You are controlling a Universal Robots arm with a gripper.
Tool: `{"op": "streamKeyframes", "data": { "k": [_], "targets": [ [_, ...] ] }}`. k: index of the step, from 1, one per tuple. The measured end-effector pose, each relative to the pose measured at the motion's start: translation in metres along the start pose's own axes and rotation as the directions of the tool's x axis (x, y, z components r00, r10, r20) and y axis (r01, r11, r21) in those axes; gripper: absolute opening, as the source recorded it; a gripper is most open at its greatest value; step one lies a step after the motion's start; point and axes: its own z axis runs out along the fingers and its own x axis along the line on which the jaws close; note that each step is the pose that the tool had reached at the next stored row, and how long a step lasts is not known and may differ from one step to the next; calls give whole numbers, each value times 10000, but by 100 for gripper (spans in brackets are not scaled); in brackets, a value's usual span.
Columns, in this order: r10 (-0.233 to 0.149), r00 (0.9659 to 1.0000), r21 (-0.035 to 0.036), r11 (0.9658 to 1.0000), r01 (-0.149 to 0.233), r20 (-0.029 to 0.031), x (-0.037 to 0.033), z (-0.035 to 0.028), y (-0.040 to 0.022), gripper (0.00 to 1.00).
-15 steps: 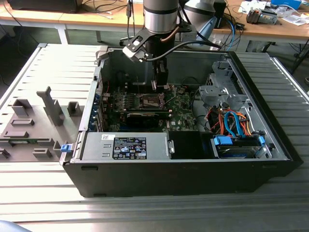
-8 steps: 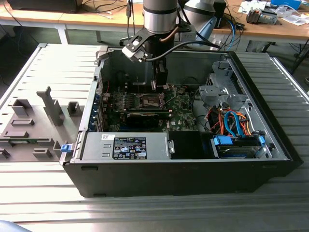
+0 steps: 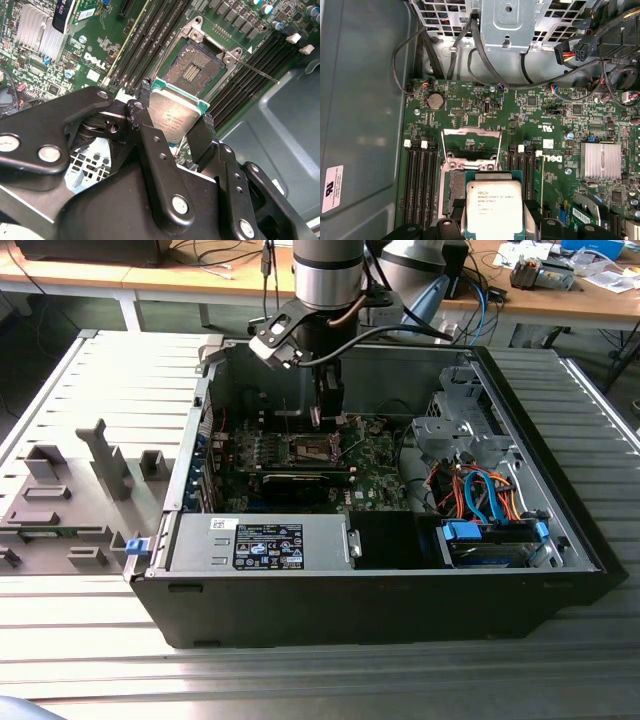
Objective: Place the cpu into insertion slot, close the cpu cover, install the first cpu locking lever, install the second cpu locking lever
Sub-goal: 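Place the cpu into insertion slot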
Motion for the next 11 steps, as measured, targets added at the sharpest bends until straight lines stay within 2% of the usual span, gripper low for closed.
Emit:
{"op": "streamKeyframes", "data": {
  "k": [11],
  "targets": [
    [-1, 10000, 0, 10000, 1, 0, 1, 0, -20, 54]
  ]
}}
